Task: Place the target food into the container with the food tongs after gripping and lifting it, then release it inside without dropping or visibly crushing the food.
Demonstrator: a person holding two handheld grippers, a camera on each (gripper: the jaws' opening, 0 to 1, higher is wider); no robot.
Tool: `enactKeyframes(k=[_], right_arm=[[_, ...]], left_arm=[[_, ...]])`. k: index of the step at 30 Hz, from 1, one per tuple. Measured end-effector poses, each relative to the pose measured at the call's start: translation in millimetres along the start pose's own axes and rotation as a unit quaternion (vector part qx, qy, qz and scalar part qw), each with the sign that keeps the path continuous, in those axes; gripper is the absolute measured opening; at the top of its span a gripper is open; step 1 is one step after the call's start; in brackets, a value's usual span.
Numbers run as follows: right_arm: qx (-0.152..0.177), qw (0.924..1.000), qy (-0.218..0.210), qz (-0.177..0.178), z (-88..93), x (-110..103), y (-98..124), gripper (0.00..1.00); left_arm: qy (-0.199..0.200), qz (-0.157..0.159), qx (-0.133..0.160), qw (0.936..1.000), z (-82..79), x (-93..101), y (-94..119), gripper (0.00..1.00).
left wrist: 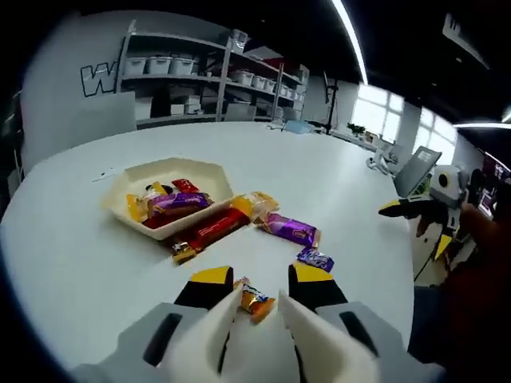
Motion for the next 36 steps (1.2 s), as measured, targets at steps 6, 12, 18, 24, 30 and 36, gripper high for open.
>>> enactKeyframes(k=[6, 12, 18, 24, 30, 36], right_arm=[[0.0, 1.0, 0.006, -0.003, -1.5, -5, 1, 0.95], [0.001, 0.9999, 0.01, -0.005, -2.2, -9, 2, 0.94], [0.007, 0.9999, 0.008, -0.002, -3.2, -10, 6, 0.94], [0.005, 1.0, 0.009, 0.0, -1.8, -9, 7, 0.94], [0.004, 0.9999, 0.009, 0.002, -1.0, -9, 7, 0.94], [0.001, 0.9999, 0.013, 0.002, 0.2, -8, 6, 0.93]], left_arm=[[0.019, -0.005, 0.01, 0.9998, 5.1, 8.4, 10, 0.26], [-0.007, -0.013, 0.019, 0.9997, -5.8, 2.2, 13, 0.26], [-0.012, -0.019, 0.014, 0.9996, -3.1, -5.0, 7, 0.26], [-0.021, -0.016, 0.003, 0.9996, 2.1, -2.8, -3, 0.27], [-0.026, -0.012, 0.008, 0.9996, 8.8, -4.1, -5, 0.25], [-0.02, -0.02, 0.016, 0.9995, 9.1, -6.2, -4, 0.21]])
Point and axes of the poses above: the point that each gripper's makers call its tool centre point, and the gripper's own axes: y roughly backward along the fingers, x roughly to its right, z roughly out of its underside, the point moved 2 cm from there along y, roughly backward along the fingers, and after that the axes turned 2 degrees about z, right-handed, at the moved point
